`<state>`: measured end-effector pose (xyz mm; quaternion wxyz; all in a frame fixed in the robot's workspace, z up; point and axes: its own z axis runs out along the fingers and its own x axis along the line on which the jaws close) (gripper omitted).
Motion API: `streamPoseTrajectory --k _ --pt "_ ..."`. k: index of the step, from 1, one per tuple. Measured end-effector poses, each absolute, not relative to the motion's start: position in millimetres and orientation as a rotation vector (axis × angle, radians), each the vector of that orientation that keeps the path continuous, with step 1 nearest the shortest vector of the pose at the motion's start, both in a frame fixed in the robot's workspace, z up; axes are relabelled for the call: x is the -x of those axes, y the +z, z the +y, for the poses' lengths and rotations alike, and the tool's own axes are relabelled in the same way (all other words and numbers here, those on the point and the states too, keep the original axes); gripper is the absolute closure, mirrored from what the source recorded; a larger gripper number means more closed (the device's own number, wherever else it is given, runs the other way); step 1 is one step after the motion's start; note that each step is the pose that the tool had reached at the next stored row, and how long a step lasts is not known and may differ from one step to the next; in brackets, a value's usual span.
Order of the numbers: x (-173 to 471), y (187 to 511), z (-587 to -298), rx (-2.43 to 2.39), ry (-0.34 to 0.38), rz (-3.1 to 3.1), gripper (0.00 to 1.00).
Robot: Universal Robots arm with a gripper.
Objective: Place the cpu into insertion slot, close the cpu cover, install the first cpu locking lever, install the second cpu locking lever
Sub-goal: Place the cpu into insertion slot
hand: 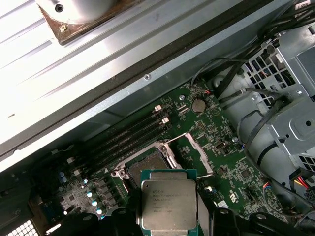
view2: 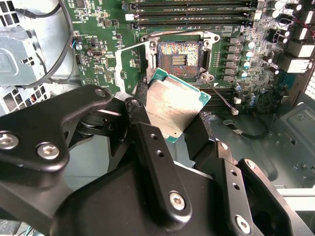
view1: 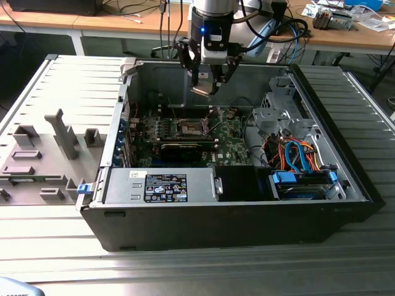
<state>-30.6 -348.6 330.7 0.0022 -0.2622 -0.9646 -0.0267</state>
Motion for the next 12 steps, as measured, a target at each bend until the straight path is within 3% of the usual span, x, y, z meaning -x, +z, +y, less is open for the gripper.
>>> streamPoseTrajectory --k 12 --pt "30.6 330.7 -348.6 0.835 -0.084 -3.023 0.45"
